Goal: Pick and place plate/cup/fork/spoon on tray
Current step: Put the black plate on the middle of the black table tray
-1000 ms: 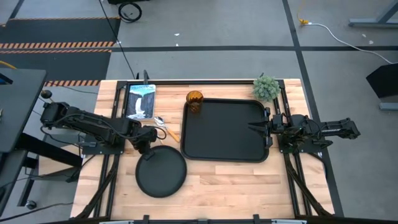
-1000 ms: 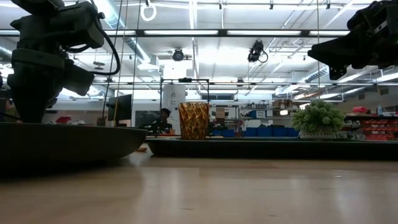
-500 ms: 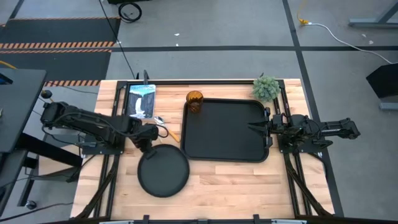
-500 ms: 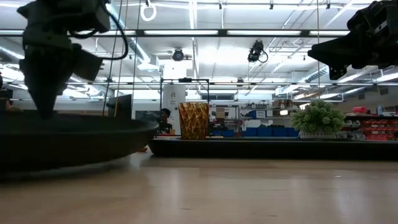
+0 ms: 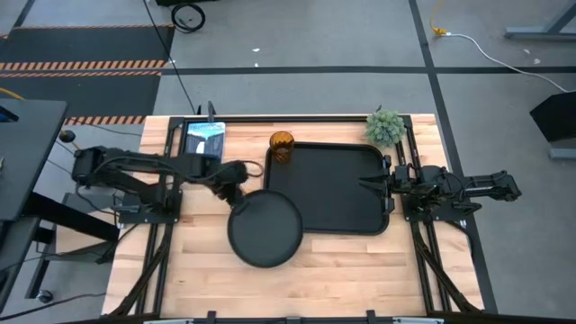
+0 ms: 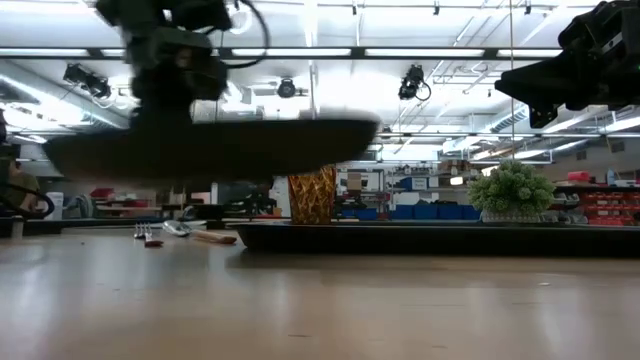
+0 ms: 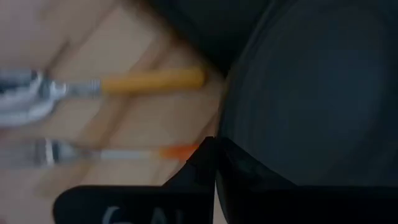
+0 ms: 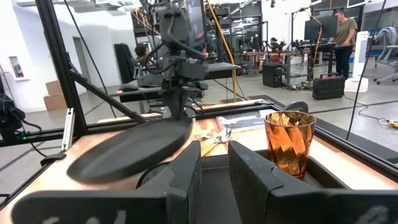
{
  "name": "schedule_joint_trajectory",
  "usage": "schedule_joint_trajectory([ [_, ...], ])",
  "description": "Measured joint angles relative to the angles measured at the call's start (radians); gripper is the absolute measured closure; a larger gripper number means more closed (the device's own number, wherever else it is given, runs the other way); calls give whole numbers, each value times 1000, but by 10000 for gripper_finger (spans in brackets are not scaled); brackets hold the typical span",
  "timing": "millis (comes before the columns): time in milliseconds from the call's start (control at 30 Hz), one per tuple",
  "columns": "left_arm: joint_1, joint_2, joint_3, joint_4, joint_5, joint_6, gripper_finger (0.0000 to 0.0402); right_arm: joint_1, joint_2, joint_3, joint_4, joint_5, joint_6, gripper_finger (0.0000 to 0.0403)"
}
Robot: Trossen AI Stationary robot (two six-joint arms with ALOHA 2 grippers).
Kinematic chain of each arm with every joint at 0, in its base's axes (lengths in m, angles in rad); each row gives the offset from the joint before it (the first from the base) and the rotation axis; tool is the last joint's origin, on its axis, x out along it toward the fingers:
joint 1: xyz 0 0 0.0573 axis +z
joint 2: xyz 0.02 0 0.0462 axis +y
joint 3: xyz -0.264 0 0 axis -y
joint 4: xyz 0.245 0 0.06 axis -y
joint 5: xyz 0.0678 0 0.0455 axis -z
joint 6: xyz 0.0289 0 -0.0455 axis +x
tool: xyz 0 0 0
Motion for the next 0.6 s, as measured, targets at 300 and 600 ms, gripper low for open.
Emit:
schedule_joint_trajectory([
  [300, 64, 288, 323, -36, -18, 132, 388, 0, 0, 0, 1, 0, 0, 315],
  [600, 137, 586, 757, -138, -18, 308, 388, 0, 0, 0, 1, 0, 0, 315],
])
